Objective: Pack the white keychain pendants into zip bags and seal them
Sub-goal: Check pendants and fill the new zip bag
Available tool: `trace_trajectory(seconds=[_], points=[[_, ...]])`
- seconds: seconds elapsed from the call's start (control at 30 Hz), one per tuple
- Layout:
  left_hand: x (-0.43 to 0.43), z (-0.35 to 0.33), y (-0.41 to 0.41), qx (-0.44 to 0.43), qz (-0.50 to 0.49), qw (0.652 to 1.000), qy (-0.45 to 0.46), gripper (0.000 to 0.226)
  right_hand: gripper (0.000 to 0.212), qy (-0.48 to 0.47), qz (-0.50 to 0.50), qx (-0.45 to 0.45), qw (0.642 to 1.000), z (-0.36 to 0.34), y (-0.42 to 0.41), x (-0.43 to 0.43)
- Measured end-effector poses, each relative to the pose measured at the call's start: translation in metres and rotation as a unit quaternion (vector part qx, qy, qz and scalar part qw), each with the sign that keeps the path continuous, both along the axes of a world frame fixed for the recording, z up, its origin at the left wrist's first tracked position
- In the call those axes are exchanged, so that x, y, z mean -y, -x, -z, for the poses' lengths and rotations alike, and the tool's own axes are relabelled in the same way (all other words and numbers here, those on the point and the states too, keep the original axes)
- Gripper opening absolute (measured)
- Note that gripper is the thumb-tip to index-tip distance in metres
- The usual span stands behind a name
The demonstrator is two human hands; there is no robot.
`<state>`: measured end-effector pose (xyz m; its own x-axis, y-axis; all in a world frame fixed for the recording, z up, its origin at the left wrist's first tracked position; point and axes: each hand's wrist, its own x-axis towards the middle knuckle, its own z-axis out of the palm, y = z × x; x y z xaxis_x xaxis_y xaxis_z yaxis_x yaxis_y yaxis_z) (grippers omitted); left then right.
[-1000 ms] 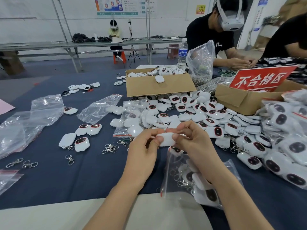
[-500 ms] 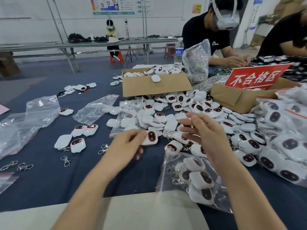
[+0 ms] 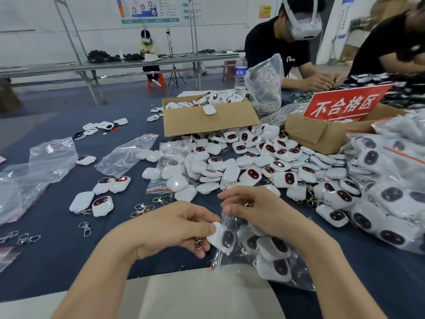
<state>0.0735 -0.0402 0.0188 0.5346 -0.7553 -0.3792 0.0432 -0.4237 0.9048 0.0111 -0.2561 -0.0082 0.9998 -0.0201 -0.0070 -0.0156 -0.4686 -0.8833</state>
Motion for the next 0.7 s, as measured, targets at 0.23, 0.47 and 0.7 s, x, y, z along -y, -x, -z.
trace_trajectory(seconds=[0.23,0.47,0.7], points=[[0.006,0.005,-0.001,-0.005,-0.016,1.000,0.003,0.015,0.039,0.049,-0.023,-0.018,0.998,0.001,0.004,0.003],[0.024,0.008,0.009,0.121,0.006,0.991,-0.064,0.019,0.032,0.038,-0.001,-0.005,0.999,0.004,0.001,0.006],[0.027,0.008,0.011,0.124,0.031,0.988,-0.081,0.011,0.021,0.032,0.133,0.096,0.986,0.005,-0.001,0.015]])
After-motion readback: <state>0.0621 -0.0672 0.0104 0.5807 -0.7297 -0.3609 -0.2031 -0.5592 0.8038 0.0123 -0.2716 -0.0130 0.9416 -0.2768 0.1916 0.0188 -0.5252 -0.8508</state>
